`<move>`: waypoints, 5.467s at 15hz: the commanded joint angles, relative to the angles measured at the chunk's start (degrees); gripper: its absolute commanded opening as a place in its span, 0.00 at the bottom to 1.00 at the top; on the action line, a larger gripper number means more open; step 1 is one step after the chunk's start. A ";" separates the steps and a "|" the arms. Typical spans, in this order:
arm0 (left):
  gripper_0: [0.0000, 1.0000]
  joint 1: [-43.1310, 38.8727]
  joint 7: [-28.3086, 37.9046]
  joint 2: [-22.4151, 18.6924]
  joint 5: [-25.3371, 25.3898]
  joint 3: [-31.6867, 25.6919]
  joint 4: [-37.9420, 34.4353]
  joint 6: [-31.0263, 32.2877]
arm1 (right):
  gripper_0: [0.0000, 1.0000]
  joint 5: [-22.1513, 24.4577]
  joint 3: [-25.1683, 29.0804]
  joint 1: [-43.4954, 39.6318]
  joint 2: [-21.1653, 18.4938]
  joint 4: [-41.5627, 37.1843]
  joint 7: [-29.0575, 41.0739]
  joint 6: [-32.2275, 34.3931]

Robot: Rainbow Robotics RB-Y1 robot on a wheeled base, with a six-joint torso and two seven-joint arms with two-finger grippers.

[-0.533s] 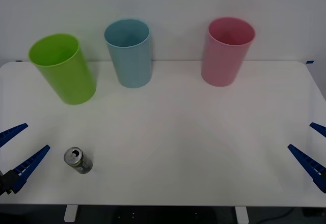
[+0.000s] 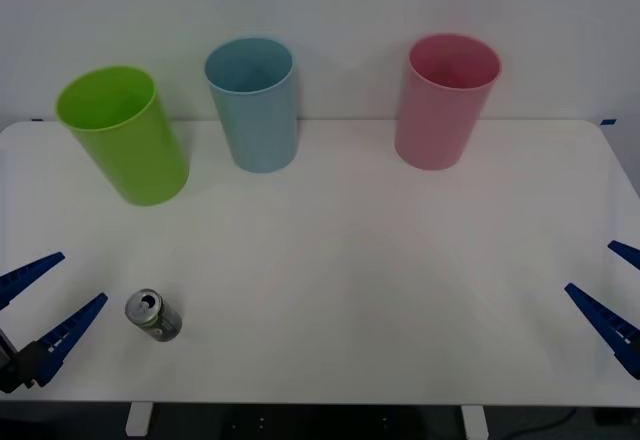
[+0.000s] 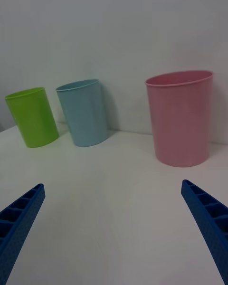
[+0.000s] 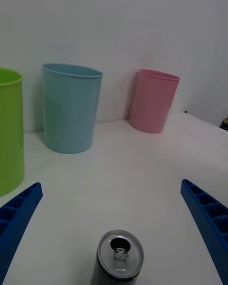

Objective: Grasp the object on the table and drop it into the matching bin: aluminum can to the light blue bin, PET bottle to the pink bin.

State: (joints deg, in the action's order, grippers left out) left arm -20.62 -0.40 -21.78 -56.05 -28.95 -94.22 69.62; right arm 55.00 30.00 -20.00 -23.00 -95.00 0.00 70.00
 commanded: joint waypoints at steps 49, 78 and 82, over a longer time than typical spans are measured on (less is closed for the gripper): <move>1.00 6.74 -23.86 5.43 -6.62 9.96 24.26 -6.96 | 1.00 0.00 0.00 0.00 0.00 0.00 0.00 0.00; 0.00 13.42 -26.14 7.36 -5.74 11.10 29.10 -8.80 | 1.00 0.00 0.00 0.00 0.00 0.00 0.00 0.00; 0.00 13.68 -26.14 7.36 -5.12 11.19 29.10 -8.80 | 1.00 0.00 0.00 0.00 0.00 0.00 0.00 0.00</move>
State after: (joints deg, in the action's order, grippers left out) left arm -7.07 -26.55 -14.41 -61.37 -17.81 -65.10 60.82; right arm 55.00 30.00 -20.00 -23.00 -95.00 0.00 70.00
